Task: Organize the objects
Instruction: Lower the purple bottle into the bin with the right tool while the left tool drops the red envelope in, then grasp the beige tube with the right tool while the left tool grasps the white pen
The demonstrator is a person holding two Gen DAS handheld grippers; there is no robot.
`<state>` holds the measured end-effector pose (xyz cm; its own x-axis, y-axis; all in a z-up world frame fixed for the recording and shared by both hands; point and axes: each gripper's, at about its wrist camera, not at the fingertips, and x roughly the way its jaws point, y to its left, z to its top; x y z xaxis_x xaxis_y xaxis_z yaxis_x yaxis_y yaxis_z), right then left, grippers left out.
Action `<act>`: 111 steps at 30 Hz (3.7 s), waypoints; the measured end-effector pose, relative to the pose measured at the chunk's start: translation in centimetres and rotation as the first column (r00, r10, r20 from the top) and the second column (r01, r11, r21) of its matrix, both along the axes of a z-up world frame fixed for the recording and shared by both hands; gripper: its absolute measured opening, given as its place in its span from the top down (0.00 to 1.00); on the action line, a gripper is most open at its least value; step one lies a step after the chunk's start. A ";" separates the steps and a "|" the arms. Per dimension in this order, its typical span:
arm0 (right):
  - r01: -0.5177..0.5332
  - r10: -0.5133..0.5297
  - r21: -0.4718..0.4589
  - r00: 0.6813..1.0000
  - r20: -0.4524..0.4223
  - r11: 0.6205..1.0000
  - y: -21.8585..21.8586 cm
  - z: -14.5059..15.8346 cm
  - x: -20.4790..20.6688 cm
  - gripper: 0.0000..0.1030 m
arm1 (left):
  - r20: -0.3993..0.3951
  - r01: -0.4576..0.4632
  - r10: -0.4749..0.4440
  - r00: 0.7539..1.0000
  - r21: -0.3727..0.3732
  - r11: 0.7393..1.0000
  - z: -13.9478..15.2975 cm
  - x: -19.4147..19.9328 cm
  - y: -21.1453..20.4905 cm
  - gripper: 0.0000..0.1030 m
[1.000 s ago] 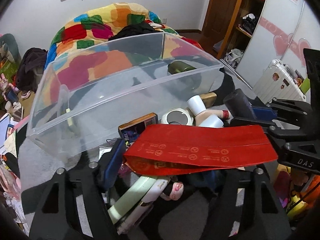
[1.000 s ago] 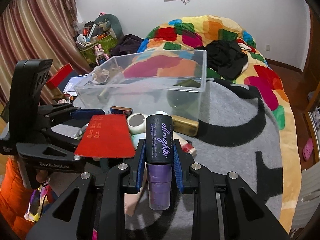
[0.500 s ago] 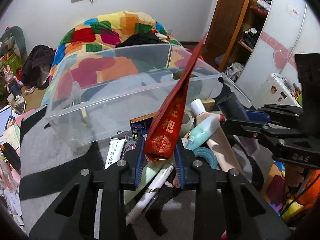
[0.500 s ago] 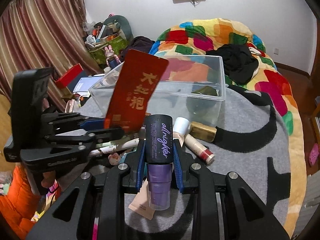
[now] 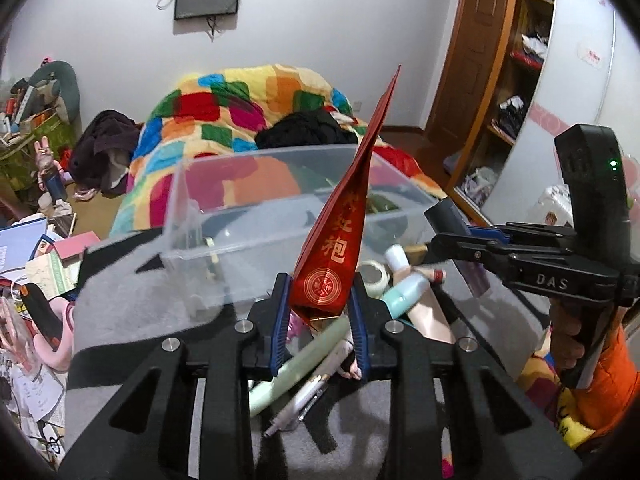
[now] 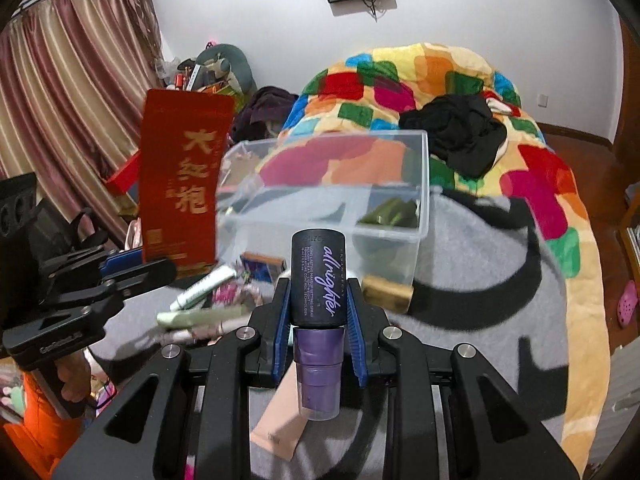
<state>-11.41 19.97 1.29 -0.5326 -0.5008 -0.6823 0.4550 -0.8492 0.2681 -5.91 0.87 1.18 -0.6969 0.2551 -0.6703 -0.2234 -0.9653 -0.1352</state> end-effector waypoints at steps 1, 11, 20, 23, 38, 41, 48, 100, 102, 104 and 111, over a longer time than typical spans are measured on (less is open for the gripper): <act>0.002 -0.002 -0.003 1.000 -0.006 1.000 0.0 0.3 -0.3 0.77 | -0.005 -0.008 0.008 1.000 0.004 1.000 0.3 -0.1 -0.2 0.73; 0.020 -0.019 0.014 0.996 -0.084 1.000 -1.6 3.4 -3.8 0.77 | -0.021 -0.104 0.104 0.994 -0.004 0.995 1.9 -2.5 -2.1 0.73; 0.036 -0.029 0.088 0.996 -0.079 0.995 -3.9 2.5 -7.9 0.77 | 0.000 -0.145 0.145 0.989 -0.058 0.988 1.4 -5.8 -2.8 0.73; 0.032 -0.026 0.110 0.998 -0.051 0.993 -4.9 1.4 -9.0 0.77 | 0.026 -0.151 0.153 0.988 -0.068 0.986 0.8 -7.0 -3.1 0.73; -0.052 0.031 0.237 0.995 0.090 0.970 -7.7 -3.3 -11.0 0.77 | 0.134 -0.086 0.110 0.985 -0.174 0.981 -2.5 -10.0 -0.9 0.73; -0.055 0.032 0.230 0.994 0.100 0.972 -7.7 -3.4 -11.0 0.77 | 0.128 -0.084 0.109 0.986 -0.187 0.979 -2.4 -9.9 -0.7 0.73; -0.046 0.025 0.222 0.995 0.094 0.974 -7.3 -3.0 -10.6 0.76 | 0.118 -0.092 0.110 0.987 -0.152 0.984 -1.9 -9.1 -0.9 0.57; -0.012 0.001 0.152 0.997 0.077 0.988 -1.4 -5.7 3.3 0.87 | 0.229 -0.051 0.055 0.972 -0.025 0.998 -6.7 3.1 0.0 0.67; -0.012 0.001 0.149 0.997 0.076 0.989 -1.0 -5.7 3.7 0.88 | 0.232 -0.039 0.043 0.972 -0.022 0.999 -6.7 3.3 0.3 0.73; -0.018 0.007 0.157 0.997 0.072 0.987 -0.6 -5.6 4.2 0.89 | 0.237 -0.027 0.030 0.971 -0.015 1.000 -6.6 3.8 0.5 0.77; -0.038 0.026 0.230 0.998 0.054 0.972 1.2 -5.3 6.4 0.91 | 0.247 0.026 -0.014 0.969 -0.044 0.999 -6.4 5.0 1.3 0.77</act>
